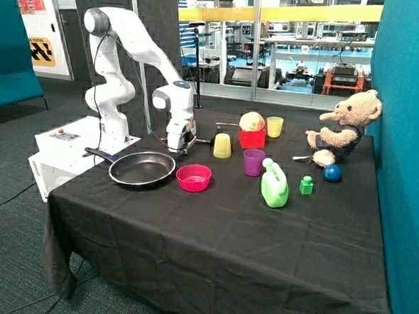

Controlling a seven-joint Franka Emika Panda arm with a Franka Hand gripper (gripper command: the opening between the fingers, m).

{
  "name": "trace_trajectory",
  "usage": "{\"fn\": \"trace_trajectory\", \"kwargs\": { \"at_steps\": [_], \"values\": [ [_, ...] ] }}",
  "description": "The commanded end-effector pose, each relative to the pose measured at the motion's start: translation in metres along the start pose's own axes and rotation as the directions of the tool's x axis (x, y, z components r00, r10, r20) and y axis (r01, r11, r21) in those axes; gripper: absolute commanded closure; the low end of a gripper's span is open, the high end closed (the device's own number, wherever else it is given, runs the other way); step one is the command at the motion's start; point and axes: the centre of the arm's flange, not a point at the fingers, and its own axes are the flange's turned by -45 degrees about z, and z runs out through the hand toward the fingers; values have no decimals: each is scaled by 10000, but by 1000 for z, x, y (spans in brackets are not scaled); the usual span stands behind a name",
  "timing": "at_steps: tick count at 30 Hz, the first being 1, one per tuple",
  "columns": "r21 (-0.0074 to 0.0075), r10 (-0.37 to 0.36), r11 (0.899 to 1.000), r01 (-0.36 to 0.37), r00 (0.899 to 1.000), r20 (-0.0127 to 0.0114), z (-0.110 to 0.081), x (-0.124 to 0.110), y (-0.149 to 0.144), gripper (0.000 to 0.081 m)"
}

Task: Roll the dices in the bowl

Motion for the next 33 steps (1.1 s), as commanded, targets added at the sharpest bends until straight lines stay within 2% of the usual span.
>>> {"fn": "trace_trajectory", "kwargs": {
  "at_steps": [1, 11, 17, 23, 33],
  "values": [
    [-4, -188, 9998, 188, 9998, 19, -14, 0, -4, 808],
    [-2, -1198, 9928, 1198, 9928, 20, -63, 6, -27, 808],
    [-1, -1563, 9877, 1563, 9877, 20, -86, 22, -44, 808],
    [-1, -1481, 9890, 1481, 9890, 20, -104, 46, -53, 808],
    [-3, -439, 9990, 439, 9990, 19, -133, 92, -41, 808]
  ]
}}
